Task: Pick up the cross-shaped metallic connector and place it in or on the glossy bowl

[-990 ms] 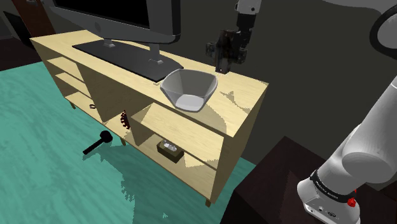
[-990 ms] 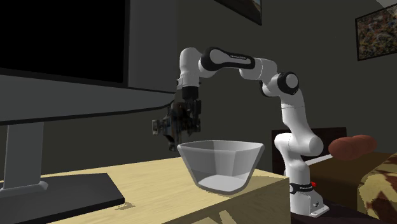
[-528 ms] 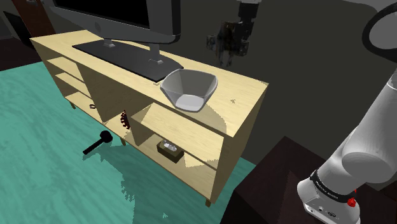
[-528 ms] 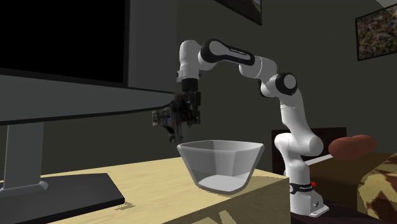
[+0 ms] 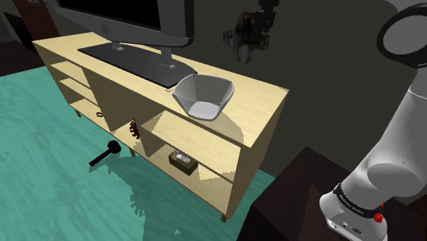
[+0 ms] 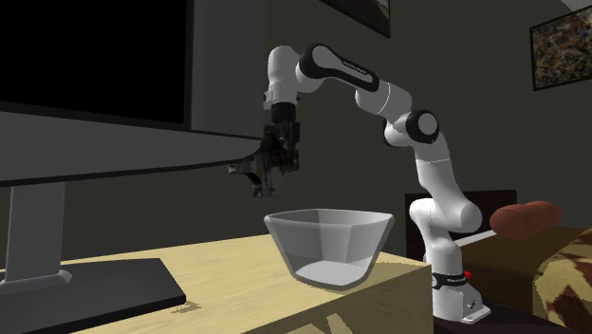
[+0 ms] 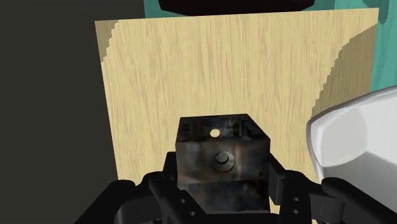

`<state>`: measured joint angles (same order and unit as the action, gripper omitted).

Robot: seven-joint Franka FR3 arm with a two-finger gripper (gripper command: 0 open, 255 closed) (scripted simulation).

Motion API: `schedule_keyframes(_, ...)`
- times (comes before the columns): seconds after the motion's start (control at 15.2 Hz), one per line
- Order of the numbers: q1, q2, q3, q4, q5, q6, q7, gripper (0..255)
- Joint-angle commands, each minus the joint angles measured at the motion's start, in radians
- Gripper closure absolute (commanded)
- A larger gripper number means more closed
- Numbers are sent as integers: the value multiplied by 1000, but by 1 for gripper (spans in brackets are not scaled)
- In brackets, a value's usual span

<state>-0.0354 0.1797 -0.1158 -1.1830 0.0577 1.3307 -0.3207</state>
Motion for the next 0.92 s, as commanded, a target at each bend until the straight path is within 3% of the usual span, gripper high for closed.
schedule_keyframes(0.0,-2,21,0,61,3,-38,1,255)
schedule_keyframes(0.46,-17,128,-2,320,20,-191,2,255)
schedule_keyframes(0.86,90,21,48,174,-1,-145,145,255)
